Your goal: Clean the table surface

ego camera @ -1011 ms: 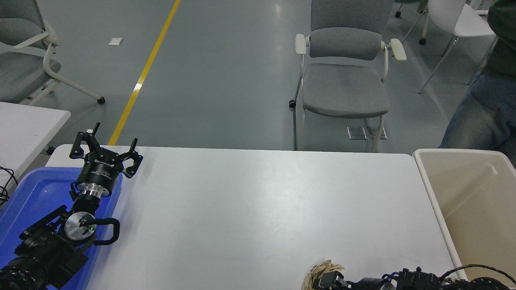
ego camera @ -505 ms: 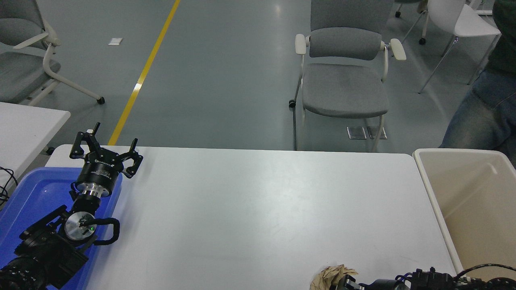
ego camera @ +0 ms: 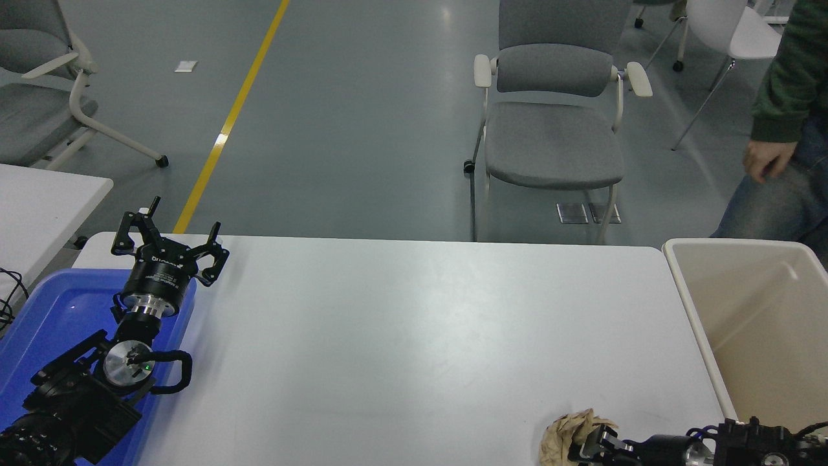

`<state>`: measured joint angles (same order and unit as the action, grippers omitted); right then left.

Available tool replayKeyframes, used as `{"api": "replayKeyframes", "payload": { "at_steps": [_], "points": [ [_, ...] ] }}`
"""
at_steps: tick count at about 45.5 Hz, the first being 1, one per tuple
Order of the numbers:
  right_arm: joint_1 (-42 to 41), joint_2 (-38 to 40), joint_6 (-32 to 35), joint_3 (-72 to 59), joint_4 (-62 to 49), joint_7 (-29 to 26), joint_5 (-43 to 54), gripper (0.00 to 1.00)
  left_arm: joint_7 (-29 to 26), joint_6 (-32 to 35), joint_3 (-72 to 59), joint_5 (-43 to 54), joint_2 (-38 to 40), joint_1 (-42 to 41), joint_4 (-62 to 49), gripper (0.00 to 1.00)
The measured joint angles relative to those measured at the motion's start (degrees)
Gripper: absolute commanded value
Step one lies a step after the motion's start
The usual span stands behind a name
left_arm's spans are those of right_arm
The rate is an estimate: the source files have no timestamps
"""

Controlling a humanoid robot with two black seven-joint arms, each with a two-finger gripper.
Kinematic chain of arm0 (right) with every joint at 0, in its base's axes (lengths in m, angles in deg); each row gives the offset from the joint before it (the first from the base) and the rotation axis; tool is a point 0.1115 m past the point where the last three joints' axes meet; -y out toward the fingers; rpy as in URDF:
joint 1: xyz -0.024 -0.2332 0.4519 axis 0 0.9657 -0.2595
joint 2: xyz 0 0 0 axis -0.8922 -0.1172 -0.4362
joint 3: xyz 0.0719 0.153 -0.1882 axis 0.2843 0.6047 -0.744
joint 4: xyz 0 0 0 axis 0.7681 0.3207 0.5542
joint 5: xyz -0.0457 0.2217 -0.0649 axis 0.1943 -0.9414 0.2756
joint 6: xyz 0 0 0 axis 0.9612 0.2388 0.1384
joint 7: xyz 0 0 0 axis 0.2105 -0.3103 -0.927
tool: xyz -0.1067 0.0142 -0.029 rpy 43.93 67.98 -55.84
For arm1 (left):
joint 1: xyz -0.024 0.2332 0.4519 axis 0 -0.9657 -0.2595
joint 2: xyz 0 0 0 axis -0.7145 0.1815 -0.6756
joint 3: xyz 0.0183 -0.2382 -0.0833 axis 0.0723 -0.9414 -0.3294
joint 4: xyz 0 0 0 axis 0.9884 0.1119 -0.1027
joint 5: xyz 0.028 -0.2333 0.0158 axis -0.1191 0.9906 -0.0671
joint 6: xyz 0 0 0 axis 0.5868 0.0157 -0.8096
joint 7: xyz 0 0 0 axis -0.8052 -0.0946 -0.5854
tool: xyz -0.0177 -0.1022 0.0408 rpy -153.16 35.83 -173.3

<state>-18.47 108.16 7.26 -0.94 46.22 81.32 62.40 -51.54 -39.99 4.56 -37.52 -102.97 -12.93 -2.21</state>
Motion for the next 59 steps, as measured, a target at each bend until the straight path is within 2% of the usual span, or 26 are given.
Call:
{"api": "replayKeyframes", "payload": {
  "at_steps": [15,27,41,59],
  "points": [
    [-2.38,15.1,13.9,9.02,1.61,0.03,0.08,0.0,0.04,-0.03,0.0,0.0,0.0,0.0,-0.02,1.0],
    [-2.98,23.59,22.88,17.24,1.59,-0.2,0.11,0.0,0.04,-0.03,0.0,-0.01,0.0,0.0,-0.01,1.0],
    [-3.31,27.91,27.05,21.61,1.45,-0.38,0.17,0.0,0.04,-0.01,0.0,0.0,0.0,0.0,0.0,1.0],
    [-3.36,28.82,28.18,22.75,1.38,-0.48,0.21,0.0,0.04,0.01,0.0,0.0,0.0,0.0,0.0,1.0]
  ]
}}
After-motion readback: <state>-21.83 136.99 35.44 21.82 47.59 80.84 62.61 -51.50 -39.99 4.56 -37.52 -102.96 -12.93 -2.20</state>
